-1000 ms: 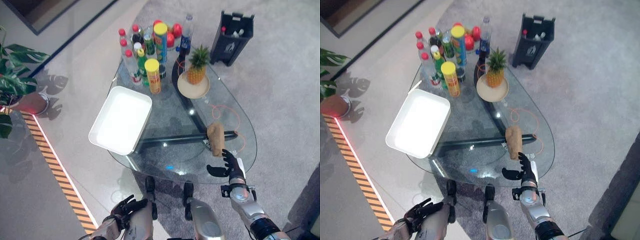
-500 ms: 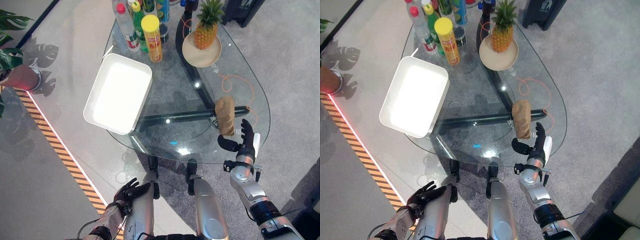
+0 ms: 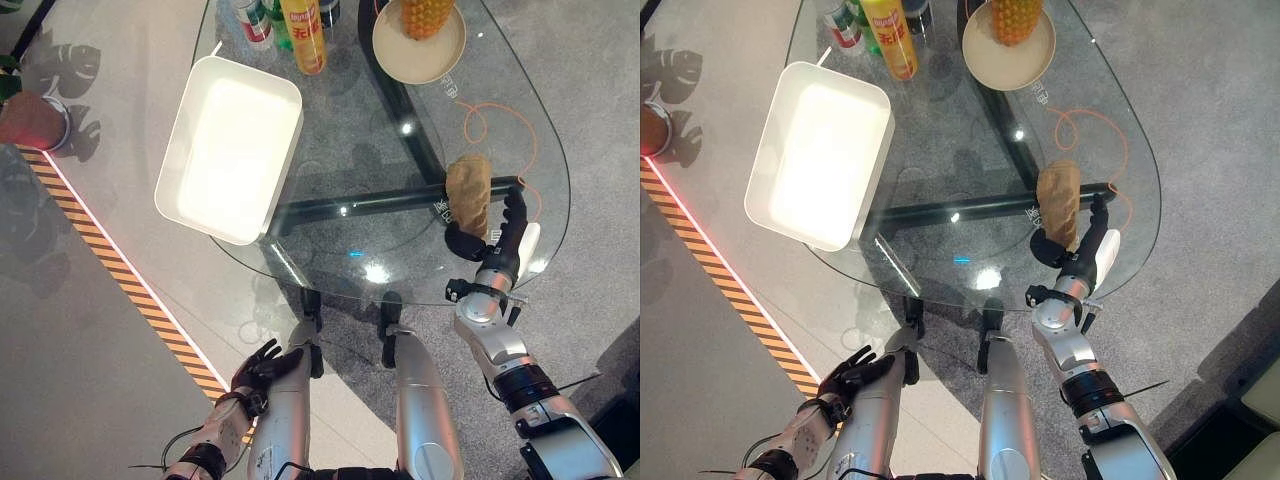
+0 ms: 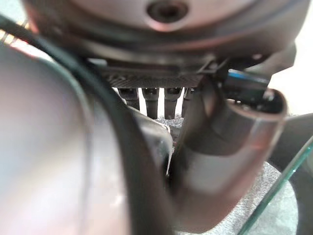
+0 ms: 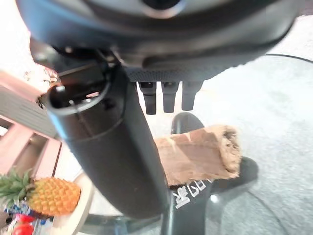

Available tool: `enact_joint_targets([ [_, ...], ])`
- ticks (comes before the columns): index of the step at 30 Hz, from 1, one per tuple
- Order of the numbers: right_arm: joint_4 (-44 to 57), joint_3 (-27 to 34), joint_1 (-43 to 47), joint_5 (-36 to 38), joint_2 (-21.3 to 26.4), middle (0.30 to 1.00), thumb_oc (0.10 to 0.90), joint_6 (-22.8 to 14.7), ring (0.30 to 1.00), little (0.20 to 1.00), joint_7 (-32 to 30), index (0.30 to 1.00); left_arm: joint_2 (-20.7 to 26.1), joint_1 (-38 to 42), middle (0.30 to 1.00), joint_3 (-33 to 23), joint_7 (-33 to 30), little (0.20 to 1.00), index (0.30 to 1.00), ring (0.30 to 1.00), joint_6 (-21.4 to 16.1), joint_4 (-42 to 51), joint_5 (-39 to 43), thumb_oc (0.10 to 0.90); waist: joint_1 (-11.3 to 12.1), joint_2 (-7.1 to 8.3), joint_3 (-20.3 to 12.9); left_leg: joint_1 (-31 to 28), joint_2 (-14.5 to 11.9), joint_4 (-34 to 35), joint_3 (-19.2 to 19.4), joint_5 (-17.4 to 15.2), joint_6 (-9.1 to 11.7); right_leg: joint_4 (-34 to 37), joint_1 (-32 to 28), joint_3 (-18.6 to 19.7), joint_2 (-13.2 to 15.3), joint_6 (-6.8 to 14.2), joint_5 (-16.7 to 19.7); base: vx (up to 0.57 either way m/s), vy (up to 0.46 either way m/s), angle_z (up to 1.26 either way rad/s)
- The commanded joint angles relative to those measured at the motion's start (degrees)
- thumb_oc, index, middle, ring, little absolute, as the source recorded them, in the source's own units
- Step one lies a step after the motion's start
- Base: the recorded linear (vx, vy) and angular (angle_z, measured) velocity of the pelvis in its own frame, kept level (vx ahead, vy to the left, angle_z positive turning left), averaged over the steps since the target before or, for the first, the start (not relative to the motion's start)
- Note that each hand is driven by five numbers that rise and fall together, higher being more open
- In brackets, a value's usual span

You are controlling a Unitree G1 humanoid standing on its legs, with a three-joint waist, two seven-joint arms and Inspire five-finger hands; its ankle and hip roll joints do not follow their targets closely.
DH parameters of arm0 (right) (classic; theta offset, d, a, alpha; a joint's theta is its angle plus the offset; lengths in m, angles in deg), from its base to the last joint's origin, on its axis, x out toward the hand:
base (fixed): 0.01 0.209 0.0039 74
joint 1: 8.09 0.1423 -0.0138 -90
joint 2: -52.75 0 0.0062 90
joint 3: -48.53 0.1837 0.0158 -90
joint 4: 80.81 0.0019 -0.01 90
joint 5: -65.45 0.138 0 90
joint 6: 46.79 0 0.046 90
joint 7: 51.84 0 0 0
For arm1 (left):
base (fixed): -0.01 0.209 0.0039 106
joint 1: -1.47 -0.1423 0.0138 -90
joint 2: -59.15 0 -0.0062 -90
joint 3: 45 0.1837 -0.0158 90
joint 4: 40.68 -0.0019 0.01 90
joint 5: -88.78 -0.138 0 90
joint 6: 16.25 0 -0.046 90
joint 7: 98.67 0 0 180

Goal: Wipe the table with a cloth and put it in the basket.

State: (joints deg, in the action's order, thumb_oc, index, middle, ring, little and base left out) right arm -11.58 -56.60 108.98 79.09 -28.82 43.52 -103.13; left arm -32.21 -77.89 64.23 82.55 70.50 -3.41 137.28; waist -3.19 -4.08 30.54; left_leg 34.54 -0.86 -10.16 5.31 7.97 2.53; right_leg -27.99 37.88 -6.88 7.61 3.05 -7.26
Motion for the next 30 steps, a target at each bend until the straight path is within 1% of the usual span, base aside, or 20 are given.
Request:
enact_joint_targets([
  [1,6.63,1.78,0.21,-0.7,3.15,0.9,0.8,-1.34,0.9,0.9,-4.62,0.9,-2.21,-2.59,0.9,2.73,-0.55,0.9,0.9,0.9,0.44,1.99,0.74,0.8,-0.78,0.83,-0.74,1.62,3.65,-10.82,4.42,-11.45,-1.15,10.53,-0.06,0.04,-3.49,0.57,7.88,0.0,0.0,0.0],
  [5,6.07,1.78,0.76,0.3,2.92,0.9,0.8,-1.97,0.9,0.9,-6.48,0.9,-2.22,-2.33,0.9,3.32,-1.32,0.9,0.9,0.9,-0.05,2.68,0.93,0.8,-0.64,0.49,-0.74,3.42,3.67,-11.04,4.63,-11.31,-1.22,10.17,1.87,0.0,-3.56,0.51,8.12,0.0,0.0,0.0],
  [10,6.68,2.15,1.03,0.44,2.58,0.9,0.8,-2.77,0.9,0.9,-9.4,0.9,-2.07,-2.6,0.9,3.94,-1.52,0.9,0.9,0.9,-0.44,3.57,1.23,0.8,-0.61,0.45,-0.74,5.97,3.82,-11.81,4.44,-11.14,-1.07,9.86,4.26,-0.19,-3.46,0.6,8.71,0.0,0.0,0.0],
  [15,5.95,2.01,2.0,0.99,2.59,0.9,0.8,-0.81,0.9,0.9,-10.62,0.9,-1.93,-2.11,0.9,4.37,-2.19,0.9,0.9,0.9,-0.61,4.89,1.25,0.8,-0.49,0.17,-0.74,8.31,3.88,-12.34,4.42,-11.02,-1.06,9.66,6.63,-0.16,-3.42,0.62,9.36,0.0,0.0,0.0],
  [19,4.37,1.96,2.25,3.32,2.85,0.9,0.8,-0.95,0.9,0.9,-10.91,0.9,-1.53,-1.87,0.9,4.79,-2.3,0.9,0.9,0.9,-0.63,5.92,1.85,0.8,-0.39,-0.19,-0.74,9.89,3.91,-12.7,4.19,-10.94,-1.13,9.36,8.39,-0.03,-3.34,0.69,9.83,0.0,0.0,0.0],
  [24,3.05,1.73,3.05,4.47,2.87,0.9,0.8,-1.59,0.9,0.9,-11.1,0.9,-1.59,-1.34,0.9,5.12,-2.81,0.9,0.9,0.9,-0.89,6.28,2.6,0.8,-0.27,-0.45,-0.74,11.52,4.01,-12.84,4.12,-10.62,-1.27,9.35,10.07,0.04,-3.37,0.61,10.27,0.0,0.0,0.0],
  [27,2.31,1.42,4.0,5.87,3.06,0.9,0.8,-1.06,0.9,0.9,-9.61,0.9,-1.45,-1.29,0.9,5.37,-2.49,0.9,0.9,0.9,-1.49,6.7,3.03,0.8,-0.16,-0.55,-0.74,12.93,4.02,-13.16,3.75,-10.43,-1.18,9.18,11.57,0.19,-3.46,0.71,10.7,0.0,0.0,0.0],
  [30,1.64,1.16,4.83,5.46,3.53,0.9,0.8,-1.31,0.9,0.9,-8.77,0.9,-1.36,-1.16,0.9,5.52,-2.71,0.9,0.9,0.9,-1.56,7.22,3.11,0.8,0.01,-0.74,-0.74,13.86,4.03,-13.48,3.52,-10.49,-1.27,8.89,12.6,0.31,-3.46,0.69,10.74,0.0,0.0,0.0],
])
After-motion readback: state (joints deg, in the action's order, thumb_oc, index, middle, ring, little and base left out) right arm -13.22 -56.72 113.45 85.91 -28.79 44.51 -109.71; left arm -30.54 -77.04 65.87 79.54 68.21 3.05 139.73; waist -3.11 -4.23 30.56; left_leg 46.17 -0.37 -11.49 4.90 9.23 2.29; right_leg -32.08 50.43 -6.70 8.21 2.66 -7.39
